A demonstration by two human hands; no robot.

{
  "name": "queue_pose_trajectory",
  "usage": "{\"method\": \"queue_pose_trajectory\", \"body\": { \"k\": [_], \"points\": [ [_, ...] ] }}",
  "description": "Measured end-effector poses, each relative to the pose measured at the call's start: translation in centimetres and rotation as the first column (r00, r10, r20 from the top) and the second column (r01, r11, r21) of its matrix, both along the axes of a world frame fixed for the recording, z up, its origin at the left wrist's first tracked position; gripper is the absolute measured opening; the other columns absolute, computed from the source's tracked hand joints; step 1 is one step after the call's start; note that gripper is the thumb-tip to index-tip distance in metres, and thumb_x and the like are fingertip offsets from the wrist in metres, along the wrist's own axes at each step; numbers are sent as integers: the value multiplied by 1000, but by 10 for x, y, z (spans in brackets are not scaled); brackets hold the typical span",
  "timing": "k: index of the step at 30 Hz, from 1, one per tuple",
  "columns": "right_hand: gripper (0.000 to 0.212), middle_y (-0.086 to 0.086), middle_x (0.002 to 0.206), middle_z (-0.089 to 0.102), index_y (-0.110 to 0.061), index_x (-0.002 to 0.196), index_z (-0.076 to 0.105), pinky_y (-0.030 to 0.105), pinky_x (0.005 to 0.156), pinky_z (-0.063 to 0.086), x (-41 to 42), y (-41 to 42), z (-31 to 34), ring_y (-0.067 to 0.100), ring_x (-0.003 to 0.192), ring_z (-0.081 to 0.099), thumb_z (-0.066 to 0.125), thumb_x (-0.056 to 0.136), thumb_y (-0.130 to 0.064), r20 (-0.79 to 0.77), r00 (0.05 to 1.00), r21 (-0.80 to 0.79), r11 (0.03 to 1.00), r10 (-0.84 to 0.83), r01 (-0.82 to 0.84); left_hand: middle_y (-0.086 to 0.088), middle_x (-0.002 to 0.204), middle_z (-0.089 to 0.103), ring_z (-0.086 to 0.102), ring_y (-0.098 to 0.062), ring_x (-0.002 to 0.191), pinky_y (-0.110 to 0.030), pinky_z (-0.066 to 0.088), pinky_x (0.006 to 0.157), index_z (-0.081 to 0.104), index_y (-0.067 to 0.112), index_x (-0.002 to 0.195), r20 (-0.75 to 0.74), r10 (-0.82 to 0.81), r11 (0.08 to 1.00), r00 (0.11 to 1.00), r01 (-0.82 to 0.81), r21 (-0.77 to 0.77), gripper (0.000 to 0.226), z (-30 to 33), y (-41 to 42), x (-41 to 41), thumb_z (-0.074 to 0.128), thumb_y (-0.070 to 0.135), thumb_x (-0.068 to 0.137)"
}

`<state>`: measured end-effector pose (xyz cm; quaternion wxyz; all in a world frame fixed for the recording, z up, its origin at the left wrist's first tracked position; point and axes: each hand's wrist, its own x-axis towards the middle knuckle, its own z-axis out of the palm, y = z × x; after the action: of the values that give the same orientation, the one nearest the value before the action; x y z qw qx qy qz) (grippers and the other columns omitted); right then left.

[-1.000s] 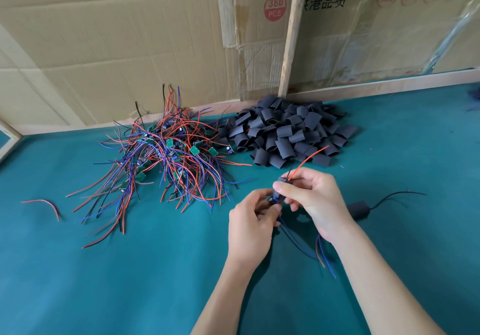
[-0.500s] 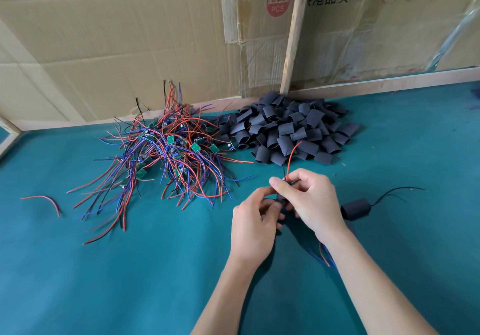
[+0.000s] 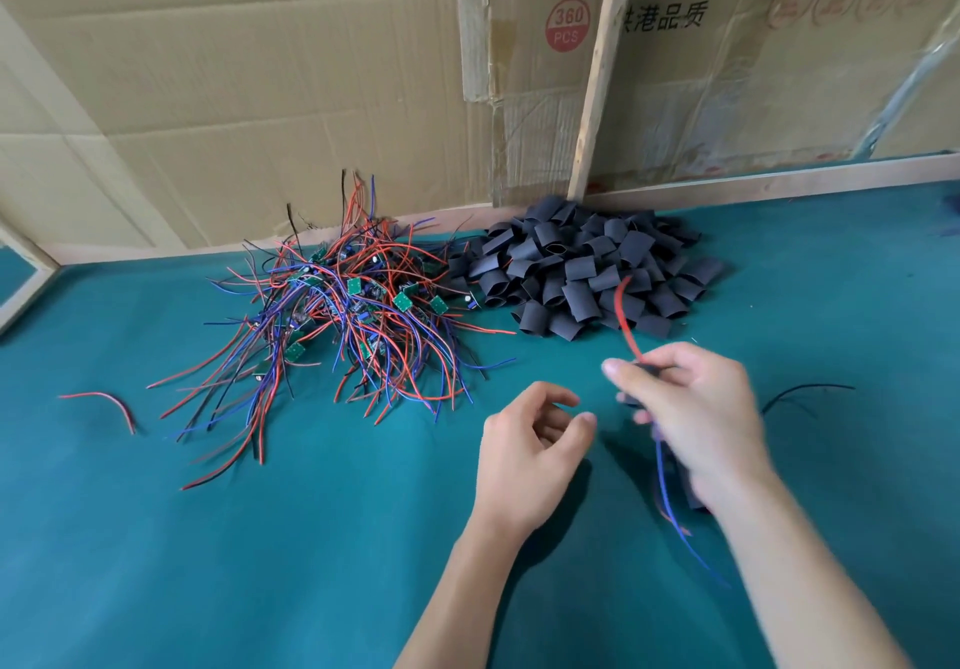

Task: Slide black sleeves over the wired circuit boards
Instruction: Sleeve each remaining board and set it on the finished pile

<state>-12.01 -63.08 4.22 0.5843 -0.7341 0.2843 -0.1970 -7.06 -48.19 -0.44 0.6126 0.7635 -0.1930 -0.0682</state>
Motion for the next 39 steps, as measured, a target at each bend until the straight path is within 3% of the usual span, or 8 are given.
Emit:
{"method": "queue_pose_trajectory", "body": {
  "k": [6, 9, 13, 17, 26, 30, 35, 39],
  "points": [
    [44, 0, 98, 77, -29, 101, 75, 40, 74, 50, -31, -42, 34, 33, 103, 64, 67, 82, -68, -338, 898, -684, 729, -282, -28, -3, 76, 73, 68, -22, 73, -38, 58, 70, 67, 27, 87, -41, 75, 996, 996, -77, -43, 13, -3, -1, 4, 58, 20, 81],
    [19, -6, 96, 75, -29, 97, 74, 35, 76, 46, 6, -20, 45, 29, 97, 65, 69, 89, -45, -208, 975, -689, 719, -77, -90, 1, 77, 73, 67, -17, 72, -29, 55, 68, 67, 25, 86, -32, 114, 992, 993, -115, -51, 12, -2, -2, 3, 57, 19, 81],
    [13, -9, 103, 74, -32, 104, 73, 41, 90, 56, 89, 31, 33, 25, 105, 65, 68, 92, -30, -401, 888, -650, 614, 224, -448, 7, 87, 71, 63, -9, 76, -21, 52, 73, 67, 18, 90, -38, 201, 975, 979, -204, -86, 14, 0, -1, 3, 59, 9, 83],
    [22, 9, 119, 66, -22, 114, 70, 44, 88, 56, 137, 54, 13, 37, 110, 64, 72, 94, -31, -520, 849, -705, 515, 91, -487, 3, 92, 70, 63, -13, 79, -25, 53, 76, 65, 15, 92, -38, 211, 974, 977, -213, -71, 16, 3, -1, 1, 57, 6, 82],
    [16, -6, 64, 74, -29, 63, 76, 28, 65, 50, 105, 36, 26, 16, 76, 69, 81, 78, -28, -333, 928, -477, 820, 165, -317, 4, 83, 70, 64, -12, 72, -31, 58, 68, 63, 19, 94, -125, 220, 949, 967, -242, -203, 13, -1, -1, 7, 58, 8, 88],
    [17, -8, 56, 71, -28, 61, 77, 32, 62, 54, 67, 32, 33, 14, 65, 68, 80, 77, -22, -248, 950, -352, 895, 192, -273, -4, 86, 71, 68, -13, 68, -17, 52, 61, 60, 20, 107, -210, 263, 909, 942, -315, -274, 11, 3, -1, 8, 58, 16, 97],
    [16, 1, 55, 68, -24, 66, 78, 14, 44, 40, 5, 23, 36, 5, 48, 56, 80, 78, -13, -61, 983, -129, 976, 172, -178, 0, 88, 73, 73, -13, 71, -38, 61, 74, 63, 18, 102, -228, 212, 929, 950, -268, -255, 13, 3, -2, 8, 51, 24, 104],
    [14, 6, 55, 61, -10, 67, 75, 18, 45, 36, -48, 22, 25, 13, 50, 49, 77, 80, -5, -27, 981, 47, 980, 194, -193, -6, 93, 76, 75, -19, 80, -36, 62, 69, 65, 14, 100, -279, 137, 945, 951, -210, -250, 24, 6, -4, 9, 48, 31, 106]
  ]
}}
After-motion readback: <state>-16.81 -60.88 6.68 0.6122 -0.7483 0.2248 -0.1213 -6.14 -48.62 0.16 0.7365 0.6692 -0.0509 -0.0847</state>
